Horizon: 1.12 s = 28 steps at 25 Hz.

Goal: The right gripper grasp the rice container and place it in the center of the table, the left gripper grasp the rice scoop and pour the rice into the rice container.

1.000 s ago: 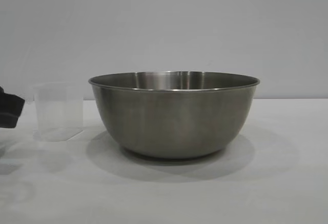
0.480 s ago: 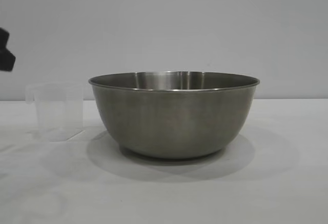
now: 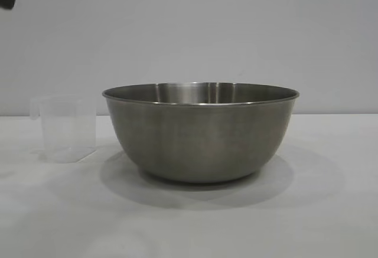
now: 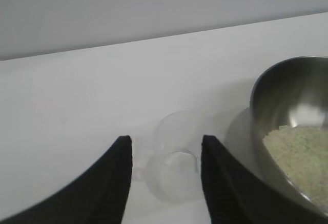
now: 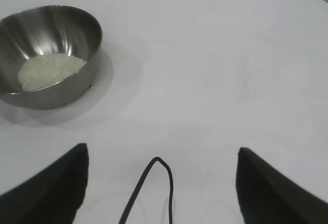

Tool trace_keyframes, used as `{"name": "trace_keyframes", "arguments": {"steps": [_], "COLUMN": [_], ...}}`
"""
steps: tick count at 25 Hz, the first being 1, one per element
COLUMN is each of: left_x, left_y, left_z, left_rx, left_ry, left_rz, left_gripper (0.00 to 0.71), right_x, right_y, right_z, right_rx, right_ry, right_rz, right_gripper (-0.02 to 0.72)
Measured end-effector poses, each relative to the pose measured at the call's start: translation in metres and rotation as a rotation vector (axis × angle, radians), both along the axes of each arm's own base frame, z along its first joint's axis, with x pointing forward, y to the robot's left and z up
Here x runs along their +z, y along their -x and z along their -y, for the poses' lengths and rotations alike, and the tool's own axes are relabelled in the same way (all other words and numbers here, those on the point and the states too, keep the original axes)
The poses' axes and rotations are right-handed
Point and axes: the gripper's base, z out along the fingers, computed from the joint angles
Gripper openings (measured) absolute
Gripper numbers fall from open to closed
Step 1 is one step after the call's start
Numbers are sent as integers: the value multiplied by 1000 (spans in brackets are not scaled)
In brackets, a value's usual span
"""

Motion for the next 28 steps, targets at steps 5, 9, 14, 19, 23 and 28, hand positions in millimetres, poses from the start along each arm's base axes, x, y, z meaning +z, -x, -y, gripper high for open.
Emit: {"name": "trace_keyframes", "arguments": {"steps": [5, 9, 14, 19, 23, 28], "left_x": [33, 54, 70, 74, 73, 70], "left_y": [20, 48, 92, 138, 169, 194], "left_z": [-5, -13, -28, -47, -60, -70], "left_rx": [-40, -59, -75, -94, -99, -94], "left_ry": [-41, -49, -47, -100, -131, -131], "left_rz": [-103, -126, -95, -72, -57, -3], "left_gripper": [408, 396, 422, 422, 422, 422], "right_x": [0, 0, 0, 0, 0, 0], "right_y": [0, 0, 0, 0, 0, 0], "right_z": [0, 0, 0, 0, 0, 0], "right_rx": [0, 0, 0, 0, 0, 0], "right_ry": [0, 0, 0, 0, 0, 0], "right_rz": [0, 0, 0, 0, 0, 0], "right_gripper": [510, 510, 510, 510, 510, 510]}}
